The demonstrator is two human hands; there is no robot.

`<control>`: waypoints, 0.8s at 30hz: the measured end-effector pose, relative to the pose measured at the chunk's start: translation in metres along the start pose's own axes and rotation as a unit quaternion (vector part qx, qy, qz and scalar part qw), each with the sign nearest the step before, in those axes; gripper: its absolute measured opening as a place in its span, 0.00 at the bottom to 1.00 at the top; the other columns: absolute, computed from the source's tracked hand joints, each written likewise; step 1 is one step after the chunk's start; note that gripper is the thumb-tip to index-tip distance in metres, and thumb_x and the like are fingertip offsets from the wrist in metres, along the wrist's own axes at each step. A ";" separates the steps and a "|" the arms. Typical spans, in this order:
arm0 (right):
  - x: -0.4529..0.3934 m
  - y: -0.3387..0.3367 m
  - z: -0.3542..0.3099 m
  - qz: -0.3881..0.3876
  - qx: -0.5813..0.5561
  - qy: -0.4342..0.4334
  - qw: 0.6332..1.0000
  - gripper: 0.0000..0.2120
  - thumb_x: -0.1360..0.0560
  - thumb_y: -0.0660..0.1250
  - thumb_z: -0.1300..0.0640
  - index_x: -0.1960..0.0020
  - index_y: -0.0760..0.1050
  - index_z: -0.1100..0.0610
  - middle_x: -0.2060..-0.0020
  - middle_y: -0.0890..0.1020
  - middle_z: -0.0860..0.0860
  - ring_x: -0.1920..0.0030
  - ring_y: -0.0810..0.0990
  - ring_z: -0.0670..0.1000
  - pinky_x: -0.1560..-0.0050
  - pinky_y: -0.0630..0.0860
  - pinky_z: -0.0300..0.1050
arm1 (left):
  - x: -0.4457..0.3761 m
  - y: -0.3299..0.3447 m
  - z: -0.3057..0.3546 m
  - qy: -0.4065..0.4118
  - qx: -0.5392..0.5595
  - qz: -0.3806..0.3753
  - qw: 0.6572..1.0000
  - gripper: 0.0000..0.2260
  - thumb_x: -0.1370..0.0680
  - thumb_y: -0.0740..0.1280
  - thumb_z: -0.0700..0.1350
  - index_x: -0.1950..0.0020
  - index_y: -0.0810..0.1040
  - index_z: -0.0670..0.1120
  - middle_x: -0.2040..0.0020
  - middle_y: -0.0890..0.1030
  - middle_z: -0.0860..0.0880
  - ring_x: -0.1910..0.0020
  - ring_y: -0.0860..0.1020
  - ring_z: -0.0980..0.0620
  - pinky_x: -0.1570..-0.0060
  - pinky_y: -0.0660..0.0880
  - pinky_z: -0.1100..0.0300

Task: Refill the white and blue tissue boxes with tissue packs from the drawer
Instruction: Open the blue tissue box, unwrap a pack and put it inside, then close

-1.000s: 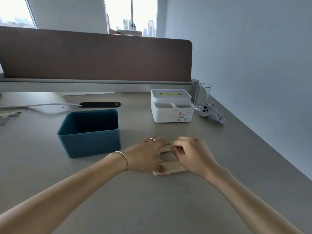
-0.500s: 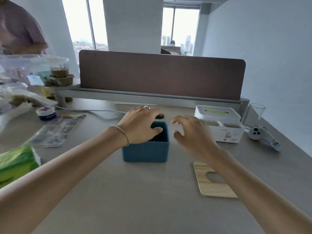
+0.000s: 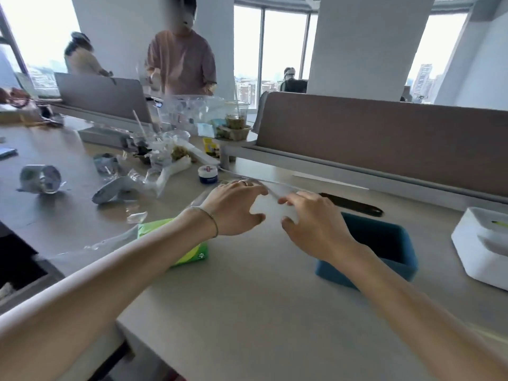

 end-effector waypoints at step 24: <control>-0.043 0.082 -0.108 -0.055 -0.048 -0.095 0.993 0.17 0.24 0.65 0.52 0.35 0.76 0.50 0.40 0.82 0.51 0.40 0.78 0.55 0.39 0.74 0.53 | 0.096 0.044 -0.165 -0.159 -0.039 -0.101 0.981 0.48 0.37 0.74 0.71 0.21 0.59 0.63 0.33 0.76 0.52 0.36 0.75 0.46 0.44 0.72 0.54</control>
Point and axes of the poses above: each hand's wrist, its own x-axis away from the middle knuckle, its own y-axis out of the palm, z = x × y, the point moved 9 cm from there along -x, towards the middle knuckle
